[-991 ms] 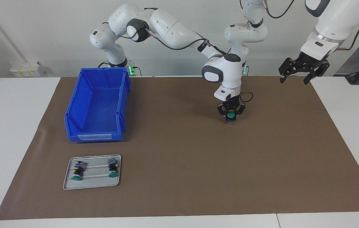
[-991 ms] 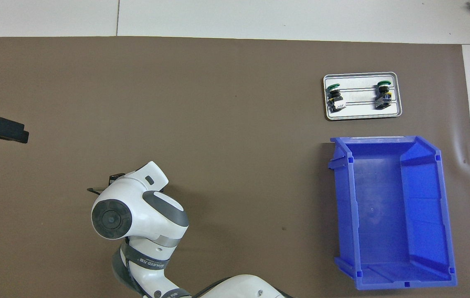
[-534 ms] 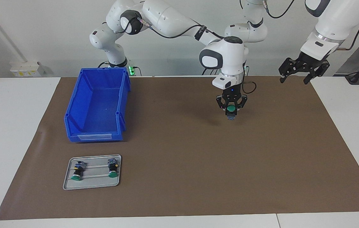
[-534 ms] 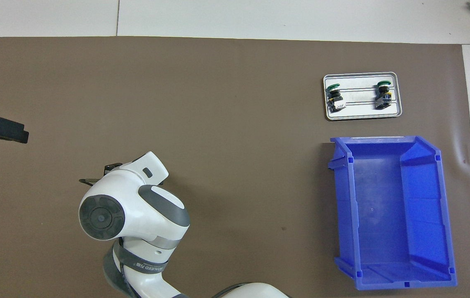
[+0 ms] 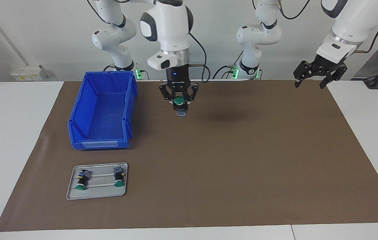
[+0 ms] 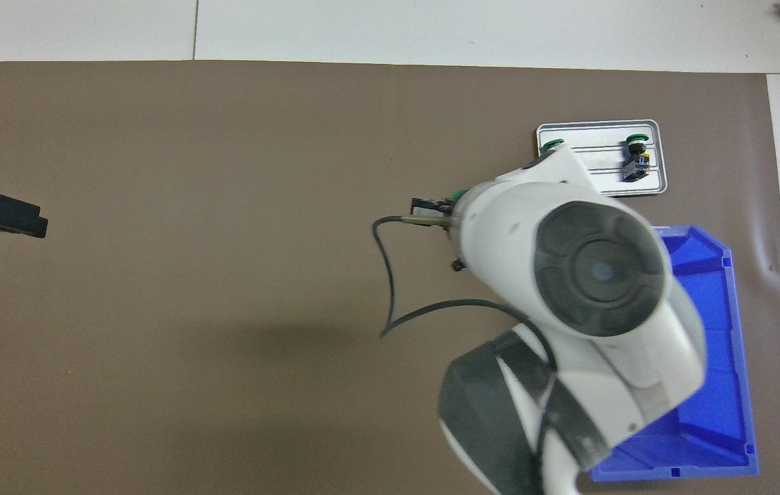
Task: Place and press button with both arms
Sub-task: 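Carry the button into the blue bin and open the right gripper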
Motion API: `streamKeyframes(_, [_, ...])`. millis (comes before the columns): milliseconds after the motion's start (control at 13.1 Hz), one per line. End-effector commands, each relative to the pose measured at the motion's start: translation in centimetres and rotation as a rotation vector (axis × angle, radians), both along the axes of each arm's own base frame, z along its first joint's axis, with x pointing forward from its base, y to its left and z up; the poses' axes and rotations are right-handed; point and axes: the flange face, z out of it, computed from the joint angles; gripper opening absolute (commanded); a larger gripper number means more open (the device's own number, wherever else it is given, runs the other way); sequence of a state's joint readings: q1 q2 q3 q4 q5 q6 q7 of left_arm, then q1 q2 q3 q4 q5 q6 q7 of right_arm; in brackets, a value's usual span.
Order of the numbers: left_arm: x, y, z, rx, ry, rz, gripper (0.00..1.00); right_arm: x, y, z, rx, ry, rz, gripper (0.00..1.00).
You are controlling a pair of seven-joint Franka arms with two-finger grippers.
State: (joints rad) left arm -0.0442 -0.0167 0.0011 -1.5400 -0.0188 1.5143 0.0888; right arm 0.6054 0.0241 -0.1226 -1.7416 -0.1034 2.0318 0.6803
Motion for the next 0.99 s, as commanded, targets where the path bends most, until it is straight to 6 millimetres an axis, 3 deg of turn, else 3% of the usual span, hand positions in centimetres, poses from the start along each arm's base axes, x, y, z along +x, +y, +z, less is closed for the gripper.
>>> streamKeyframes(0, [-0.9,0.4,0.1,0.015,0.007,0.001,1.00,-0.7,-9.8,-0.1,-0.026,0.092,0.082,0.00])
streamKeyframes(153, [-0.9,0.4,0.1,0.015,0.007,0.001,1.00,0.3,-16.6,-1.8,-0.040,0.124,0.148,0.00])
streamKeyframes(305, [-0.9,0.4,0.1,0.015,0.006,0.001,1.00,-0.8,-23.5,-4.5,-0.001,0.126,0.215,0.00])
streamKeyframes(458, [-0.9,0.4,0.1,0.015,0.006,0.001,1.00,-2.7,-27.7,-8.4,-0.020,0.128,0.266,0.00])
streamKeyframes(610, [-0.9,0.4,0.1,0.015,0.007,0.001,1.00,-3.6,-29.5,-12.8,-0.028,0.118,0.254,0.00])
streamKeyframes(915, [-0.9,0.4,0.1,0.015,0.007,0.001,1.00,-4.7,-29.7,-18.7,-0.038,0.130,0.247,0.00])
